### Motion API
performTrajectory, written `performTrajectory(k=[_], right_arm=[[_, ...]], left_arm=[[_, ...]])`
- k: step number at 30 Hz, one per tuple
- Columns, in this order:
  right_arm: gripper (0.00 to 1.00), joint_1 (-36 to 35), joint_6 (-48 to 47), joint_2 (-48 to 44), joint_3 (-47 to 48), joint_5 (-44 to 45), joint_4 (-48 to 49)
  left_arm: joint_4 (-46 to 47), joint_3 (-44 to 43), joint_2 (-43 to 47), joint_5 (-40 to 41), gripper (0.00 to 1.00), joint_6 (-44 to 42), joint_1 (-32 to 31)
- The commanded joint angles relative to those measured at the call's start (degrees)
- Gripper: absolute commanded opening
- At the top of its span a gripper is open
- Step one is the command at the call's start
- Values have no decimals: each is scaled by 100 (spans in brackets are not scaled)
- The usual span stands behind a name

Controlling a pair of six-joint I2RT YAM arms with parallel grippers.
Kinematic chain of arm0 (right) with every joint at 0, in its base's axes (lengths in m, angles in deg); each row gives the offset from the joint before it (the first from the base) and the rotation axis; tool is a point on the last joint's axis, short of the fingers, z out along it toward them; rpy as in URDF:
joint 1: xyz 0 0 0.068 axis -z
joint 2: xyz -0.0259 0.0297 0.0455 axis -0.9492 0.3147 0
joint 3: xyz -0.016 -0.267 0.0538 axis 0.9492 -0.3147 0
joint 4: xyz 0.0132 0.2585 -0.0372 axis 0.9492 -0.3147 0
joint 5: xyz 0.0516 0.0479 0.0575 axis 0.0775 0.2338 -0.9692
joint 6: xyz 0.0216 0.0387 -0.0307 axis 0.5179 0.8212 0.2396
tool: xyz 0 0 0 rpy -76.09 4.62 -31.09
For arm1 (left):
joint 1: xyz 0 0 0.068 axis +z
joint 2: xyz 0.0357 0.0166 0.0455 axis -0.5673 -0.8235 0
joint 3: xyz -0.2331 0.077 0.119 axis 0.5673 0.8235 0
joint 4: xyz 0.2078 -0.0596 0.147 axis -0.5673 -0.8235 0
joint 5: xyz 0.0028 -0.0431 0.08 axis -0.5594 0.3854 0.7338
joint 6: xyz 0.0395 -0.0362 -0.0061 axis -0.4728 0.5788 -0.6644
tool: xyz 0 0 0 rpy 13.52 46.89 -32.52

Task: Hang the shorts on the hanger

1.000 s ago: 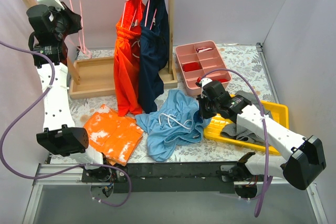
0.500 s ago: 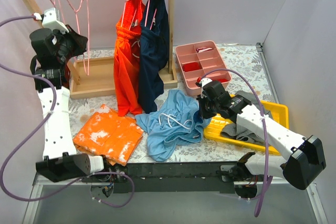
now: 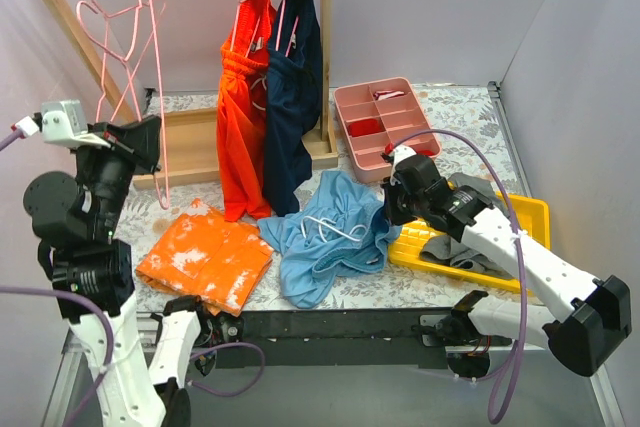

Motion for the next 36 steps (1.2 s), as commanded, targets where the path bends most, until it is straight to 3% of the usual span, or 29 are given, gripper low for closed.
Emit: performTrajectory(k=[1, 9, 12, 15, 16, 19, 23, 27, 30, 36], right_arm=[[1, 0, 199, -321, -146, 162, -58], [1, 0, 568, -804, -699, 329, 134], [1, 0, 674, -892, -796, 391, 152], [1, 0, 806, -945, -937, 426, 249], [5, 0, 841, -962, -981, 426, 275], [16, 0, 946, -1006, -1095, 514, 311], [16, 0, 1140, -1155, -1218, 768, 197], [1, 0, 1307, -1401, -1298, 1006, 196], [1, 0, 1325, -1332, -1105, 1234, 56], [1, 0, 1105, -902, -464, 1463, -374]], left_arm=[[58, -86, 132, -855, 0, 477, -180], [410, -630, -465, -1605, 0, 645, -996], [455, -884, -991, -1668, 0, 654, -1839], [140, -1052, -1545, -1116, 0, 287, -2901], [16, -1209, -1695, -948, 0, 189, -3531], [-450, -1299, -2091, -26, 0, -127, -4448], [-819, -678, -1917, 91, 0, -119, -4662], [-1153, 79, -1119, -285, 0, -40, -4697], [-1145, 1071, -696, -822, 0, 74, -4733], [-1364, 1908, 53, -1429, 0, 30, -4820]])
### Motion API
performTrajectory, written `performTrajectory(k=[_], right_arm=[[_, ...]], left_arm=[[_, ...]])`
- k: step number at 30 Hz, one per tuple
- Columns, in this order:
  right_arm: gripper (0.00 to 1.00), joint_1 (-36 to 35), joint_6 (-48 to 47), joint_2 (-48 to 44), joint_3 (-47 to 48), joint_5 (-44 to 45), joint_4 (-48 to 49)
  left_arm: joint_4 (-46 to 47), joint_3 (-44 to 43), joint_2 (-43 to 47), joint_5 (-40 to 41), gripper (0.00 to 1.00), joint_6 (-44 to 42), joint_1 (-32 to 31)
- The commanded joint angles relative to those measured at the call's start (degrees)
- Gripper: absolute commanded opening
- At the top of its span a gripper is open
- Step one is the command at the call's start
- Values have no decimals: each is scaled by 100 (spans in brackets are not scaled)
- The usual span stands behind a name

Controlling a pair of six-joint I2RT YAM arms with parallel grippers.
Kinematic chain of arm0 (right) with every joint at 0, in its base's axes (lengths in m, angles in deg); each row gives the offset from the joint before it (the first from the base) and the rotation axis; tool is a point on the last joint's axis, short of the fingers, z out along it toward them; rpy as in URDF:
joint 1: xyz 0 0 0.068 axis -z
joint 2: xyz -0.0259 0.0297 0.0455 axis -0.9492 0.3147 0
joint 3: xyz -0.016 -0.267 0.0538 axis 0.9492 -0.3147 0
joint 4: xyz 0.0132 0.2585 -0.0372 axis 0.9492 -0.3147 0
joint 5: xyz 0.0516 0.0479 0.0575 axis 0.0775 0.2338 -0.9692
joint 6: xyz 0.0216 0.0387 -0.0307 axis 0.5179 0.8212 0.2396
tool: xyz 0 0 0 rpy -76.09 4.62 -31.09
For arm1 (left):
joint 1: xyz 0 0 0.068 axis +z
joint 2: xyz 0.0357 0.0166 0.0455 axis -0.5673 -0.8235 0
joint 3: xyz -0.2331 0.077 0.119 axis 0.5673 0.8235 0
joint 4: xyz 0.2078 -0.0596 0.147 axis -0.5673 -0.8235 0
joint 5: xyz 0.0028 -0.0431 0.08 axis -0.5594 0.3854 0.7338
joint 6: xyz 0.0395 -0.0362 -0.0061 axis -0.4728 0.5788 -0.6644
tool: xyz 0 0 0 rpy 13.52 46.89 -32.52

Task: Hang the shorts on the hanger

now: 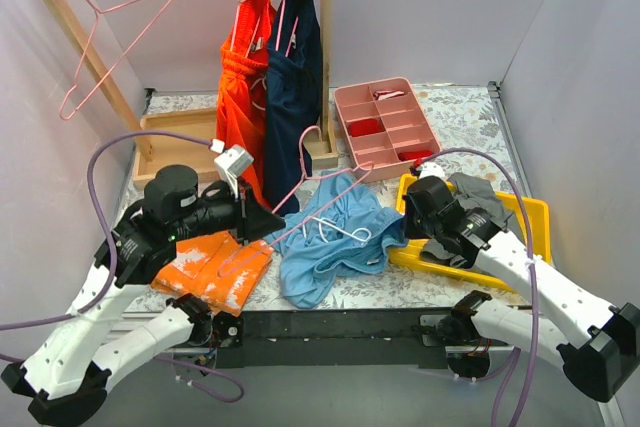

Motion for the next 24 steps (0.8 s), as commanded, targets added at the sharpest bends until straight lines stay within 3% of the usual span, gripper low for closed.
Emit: performTrajectory(k=[1, 11, 17, 20, 24], right_arm=[[1, 0, -143, 277, 665, 362, -252], [1, -9, -337, 681, 1140, 511, -393], [1, -9, -372, 804, 1298, 520, -463], [1, -79, -407, 813, 1473, 450, -525], [1, -193, -434, 831, 1806, 196, -656]], left_arm=[[-165, 396, 258, -680, 0, -35, -141], [-552, 503, 39, -953, 0, -308, -730], [-490, 485, -154, -708, 0, -343, -801], [-464, 389, -181, -40, 0, -351, -801], [-60, 589, -374, 5, 0, -282, -809]])
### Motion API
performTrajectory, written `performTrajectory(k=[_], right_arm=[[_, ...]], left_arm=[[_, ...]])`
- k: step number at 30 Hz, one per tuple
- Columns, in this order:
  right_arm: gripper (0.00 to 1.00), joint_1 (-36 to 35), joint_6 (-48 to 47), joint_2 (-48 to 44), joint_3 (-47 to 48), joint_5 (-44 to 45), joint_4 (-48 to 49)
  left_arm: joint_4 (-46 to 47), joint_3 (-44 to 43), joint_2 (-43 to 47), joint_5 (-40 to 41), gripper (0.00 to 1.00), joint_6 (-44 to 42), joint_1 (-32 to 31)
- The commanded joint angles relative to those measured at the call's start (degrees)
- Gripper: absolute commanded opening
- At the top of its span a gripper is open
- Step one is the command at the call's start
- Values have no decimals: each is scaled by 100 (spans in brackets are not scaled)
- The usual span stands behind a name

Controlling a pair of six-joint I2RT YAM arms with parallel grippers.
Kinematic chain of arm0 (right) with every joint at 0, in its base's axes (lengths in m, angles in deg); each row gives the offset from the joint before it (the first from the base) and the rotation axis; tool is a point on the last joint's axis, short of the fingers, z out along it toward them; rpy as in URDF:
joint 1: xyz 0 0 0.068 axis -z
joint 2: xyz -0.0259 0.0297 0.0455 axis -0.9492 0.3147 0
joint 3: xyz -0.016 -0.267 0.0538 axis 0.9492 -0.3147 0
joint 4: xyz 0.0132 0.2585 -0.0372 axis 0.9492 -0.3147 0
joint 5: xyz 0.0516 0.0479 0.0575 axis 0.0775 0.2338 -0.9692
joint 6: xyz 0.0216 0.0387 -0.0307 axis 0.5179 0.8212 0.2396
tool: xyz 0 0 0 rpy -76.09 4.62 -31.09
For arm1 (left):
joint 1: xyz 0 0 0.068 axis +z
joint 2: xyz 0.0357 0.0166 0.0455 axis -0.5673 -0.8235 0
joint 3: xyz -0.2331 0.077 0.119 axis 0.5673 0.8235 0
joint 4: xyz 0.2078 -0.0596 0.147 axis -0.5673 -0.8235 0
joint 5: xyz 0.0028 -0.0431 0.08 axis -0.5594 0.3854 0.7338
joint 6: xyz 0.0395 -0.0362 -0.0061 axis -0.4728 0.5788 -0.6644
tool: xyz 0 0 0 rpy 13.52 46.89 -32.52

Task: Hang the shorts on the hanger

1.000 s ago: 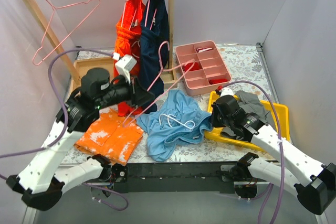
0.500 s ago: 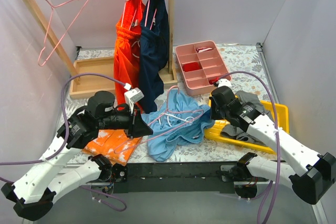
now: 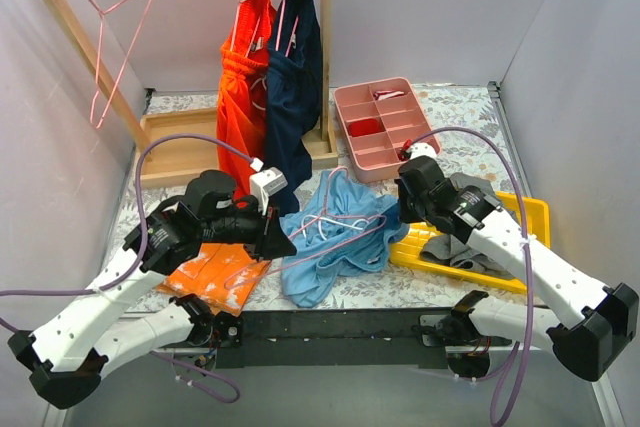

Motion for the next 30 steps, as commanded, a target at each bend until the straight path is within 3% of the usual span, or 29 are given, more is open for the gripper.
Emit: performTrajectory(k=[1, 4, 6, 14, 17, 22, 27, 30], right_arm=[[1, -184, -84, -21, 675, -155, -132], [1, -299, -110, -30, 913, -260, -106], [1, -308, -145, 84, 1132, -392, -97], [1, -502, -233, 417, 1546, -376, -88], [14, -493, -216, 593, 1485, -357, -115], [54, -301, 205, 454, 1537, -287, -282], [67, 288, 540, -3, 1450, -541, -659], [69, 868, 707, -249, 1196, -831, -747]], left_arm=[[689, 89, -136, 241, 0, -6, -27], [1330, 362, -276, 22, 0, 99, -97], [1613, 537, -382, 301, 0, 257, -341], [4284, 2136, 180, 2867, 0, 882, -1634], [5190, 2602, -56, 3956, 0, 899, -2214], [6253, 2938, -548, 4951, 0, 803, -2997], [6431, 3113, -602, 5110, 0, 742, -3085], [6563, 3158, -628, 5005, 0, 610, -3085]])
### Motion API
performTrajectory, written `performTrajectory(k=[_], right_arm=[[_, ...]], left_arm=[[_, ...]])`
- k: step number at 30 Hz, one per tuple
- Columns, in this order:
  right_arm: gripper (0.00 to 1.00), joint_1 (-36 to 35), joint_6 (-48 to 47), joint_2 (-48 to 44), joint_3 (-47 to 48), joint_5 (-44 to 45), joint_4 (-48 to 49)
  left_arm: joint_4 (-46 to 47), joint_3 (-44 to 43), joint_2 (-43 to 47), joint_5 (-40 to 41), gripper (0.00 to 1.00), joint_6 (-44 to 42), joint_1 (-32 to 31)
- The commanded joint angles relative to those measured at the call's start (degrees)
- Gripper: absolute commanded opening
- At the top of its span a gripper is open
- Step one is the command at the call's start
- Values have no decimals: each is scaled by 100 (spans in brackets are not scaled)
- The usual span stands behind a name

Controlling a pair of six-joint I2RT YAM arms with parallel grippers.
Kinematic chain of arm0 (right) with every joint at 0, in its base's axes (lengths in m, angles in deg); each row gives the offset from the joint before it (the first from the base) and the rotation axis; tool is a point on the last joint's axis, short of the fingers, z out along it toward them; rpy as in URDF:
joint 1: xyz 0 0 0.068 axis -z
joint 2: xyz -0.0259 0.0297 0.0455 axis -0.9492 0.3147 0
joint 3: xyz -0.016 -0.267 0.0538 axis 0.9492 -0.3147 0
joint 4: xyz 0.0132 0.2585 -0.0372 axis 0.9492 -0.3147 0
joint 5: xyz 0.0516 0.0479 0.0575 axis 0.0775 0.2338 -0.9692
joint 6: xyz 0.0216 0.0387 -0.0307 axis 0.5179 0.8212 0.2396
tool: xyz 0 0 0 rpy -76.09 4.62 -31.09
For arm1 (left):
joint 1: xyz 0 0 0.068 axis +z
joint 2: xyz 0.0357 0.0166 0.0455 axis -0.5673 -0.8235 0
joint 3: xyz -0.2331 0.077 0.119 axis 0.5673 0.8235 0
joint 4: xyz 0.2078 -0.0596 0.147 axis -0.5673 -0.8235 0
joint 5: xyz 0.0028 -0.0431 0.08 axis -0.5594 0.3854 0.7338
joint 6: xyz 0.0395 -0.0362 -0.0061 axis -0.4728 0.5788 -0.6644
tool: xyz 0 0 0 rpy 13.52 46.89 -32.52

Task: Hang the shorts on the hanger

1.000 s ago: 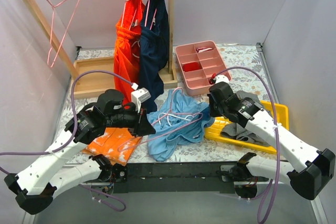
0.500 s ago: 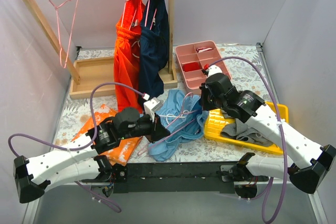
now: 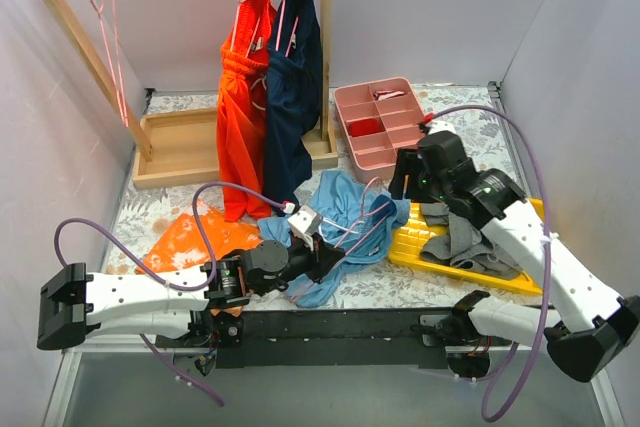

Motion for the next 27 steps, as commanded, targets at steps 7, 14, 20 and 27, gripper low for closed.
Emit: performTrajectory(k=[7, 14, 20, 27], right_arm=[[67, 2305, 864, -184, -677, -1831, 58], [69, 2543, 1734, 361, -887, -2350, 356], [66, 2526, 2148, 520, -1283, -2816, 831], [60, 2096, 2359, 327, -1582, -2957, 972]], left_arm=[[734, 105, -169, 149, 0, -408, -100], [787, 8, -291, 184, 0, -794, -223], [980, -98, -520, 272, 0, -1129, -407], [1595, -89, -739, 658, 0, -1506, -496]])
